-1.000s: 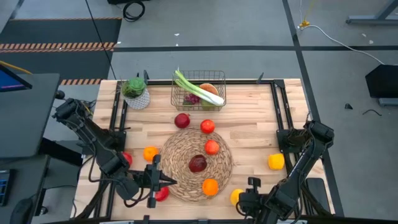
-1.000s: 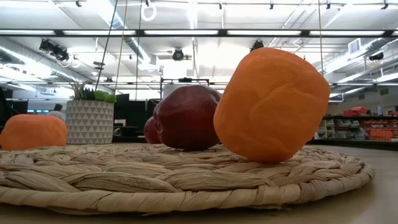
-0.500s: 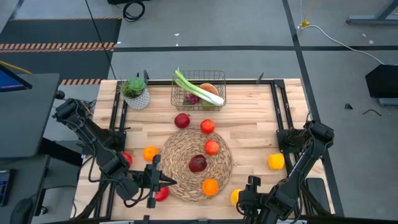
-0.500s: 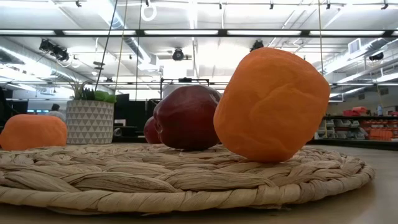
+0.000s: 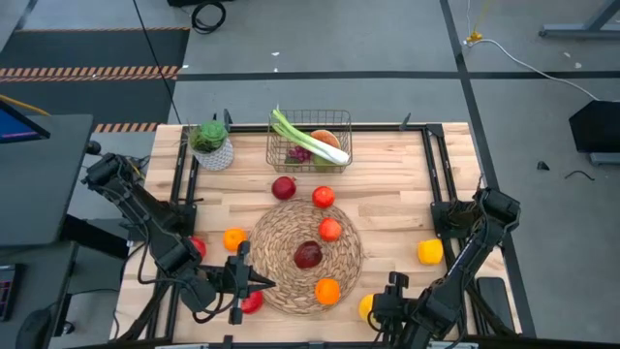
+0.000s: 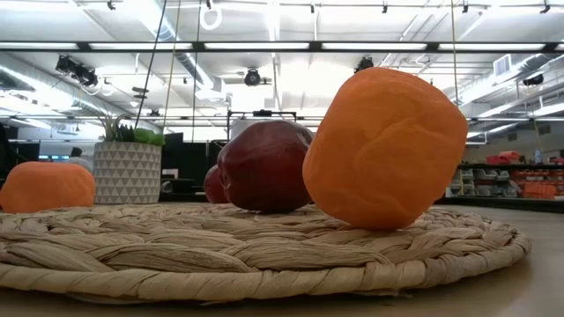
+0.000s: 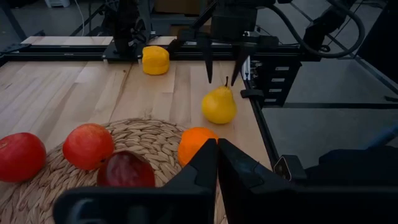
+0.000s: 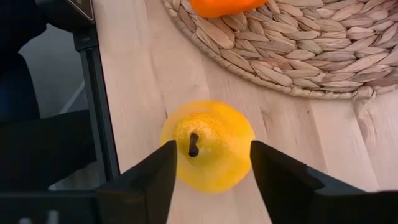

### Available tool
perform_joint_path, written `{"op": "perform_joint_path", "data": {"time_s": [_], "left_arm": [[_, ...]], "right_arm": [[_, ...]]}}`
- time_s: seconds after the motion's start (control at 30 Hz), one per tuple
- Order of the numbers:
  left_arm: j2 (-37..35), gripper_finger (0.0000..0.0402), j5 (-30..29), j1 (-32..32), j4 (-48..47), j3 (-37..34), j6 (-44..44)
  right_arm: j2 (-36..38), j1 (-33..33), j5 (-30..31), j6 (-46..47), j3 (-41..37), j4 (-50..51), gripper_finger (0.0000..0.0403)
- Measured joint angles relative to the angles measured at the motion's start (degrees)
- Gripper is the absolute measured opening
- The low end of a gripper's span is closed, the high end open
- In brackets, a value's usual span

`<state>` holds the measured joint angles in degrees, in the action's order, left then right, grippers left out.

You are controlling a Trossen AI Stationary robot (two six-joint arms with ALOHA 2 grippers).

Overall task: Build produce basket
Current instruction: Put the yellow pear into the wire basket

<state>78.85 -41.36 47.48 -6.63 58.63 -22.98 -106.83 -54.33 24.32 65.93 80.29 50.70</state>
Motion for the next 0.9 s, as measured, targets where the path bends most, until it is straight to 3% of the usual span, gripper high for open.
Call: {"op": "perform_joint_path", "data": {"time_s": [0.27,0.67,0.9], "left_arm": [[0.0,0.0024,0.0,0.0,0.0,0.0,0.0],[0.0,0.0019,0.0,0.0,0.0,0.0,0.0],[-0.1,0.0024,0.0,0.0,0.0,0.0,0.1]], "right_arm": [[0.0,0.0,0.0,-1.2,0.0,-2.4,0.0151],[0.0,0.0,0.1,-1.8,0.0,-3.3,0.0135],[0.0,0.0,0.1,-1.9,0.0,-1.7,0.0061]]}}
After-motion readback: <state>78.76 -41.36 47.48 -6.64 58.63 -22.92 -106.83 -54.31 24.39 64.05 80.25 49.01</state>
